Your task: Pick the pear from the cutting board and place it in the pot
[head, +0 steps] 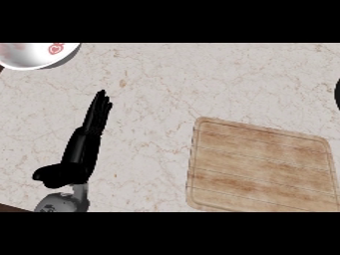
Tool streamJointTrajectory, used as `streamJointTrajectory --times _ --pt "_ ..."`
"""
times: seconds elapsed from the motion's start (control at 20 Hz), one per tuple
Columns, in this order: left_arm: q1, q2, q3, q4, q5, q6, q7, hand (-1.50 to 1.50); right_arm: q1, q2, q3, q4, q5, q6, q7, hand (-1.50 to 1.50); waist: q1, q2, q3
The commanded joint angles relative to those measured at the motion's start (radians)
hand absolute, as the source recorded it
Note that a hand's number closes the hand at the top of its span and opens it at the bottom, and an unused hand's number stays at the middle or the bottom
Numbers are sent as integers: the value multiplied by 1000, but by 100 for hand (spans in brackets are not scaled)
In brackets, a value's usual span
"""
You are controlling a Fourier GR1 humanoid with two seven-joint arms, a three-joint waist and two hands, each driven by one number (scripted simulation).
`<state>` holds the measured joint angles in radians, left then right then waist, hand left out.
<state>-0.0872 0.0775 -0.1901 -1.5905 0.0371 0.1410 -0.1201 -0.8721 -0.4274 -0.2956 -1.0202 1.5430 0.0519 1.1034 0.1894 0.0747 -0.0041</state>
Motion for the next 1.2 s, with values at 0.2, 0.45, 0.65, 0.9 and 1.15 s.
streamJointTrajectory --times 0.2,0.45,0.65,0.9,1.15 --pt "-36 -5 4 9 -7 10 22 0 -165 -44 -68 198 197 -30 276 150 0 -7 4" --pt "-21 -1 18 27 -8 15 6 0 -202 -37 -119 291 279 -53 333 150 -28 -18 4" --pt "-28 -10 40 18 2 35 23 0 -209 -11 -156 344 326 -78 356 150 -74 -37 5" --pt "1 4 46 29 0 31 26 0 -213 -34 -224 392 364 -124 354 150 -93 -40 6" --pt "16 7 71 44 2 41 1 0 -167 19 -293 409 363 -223 350 150 -123 -50 6"
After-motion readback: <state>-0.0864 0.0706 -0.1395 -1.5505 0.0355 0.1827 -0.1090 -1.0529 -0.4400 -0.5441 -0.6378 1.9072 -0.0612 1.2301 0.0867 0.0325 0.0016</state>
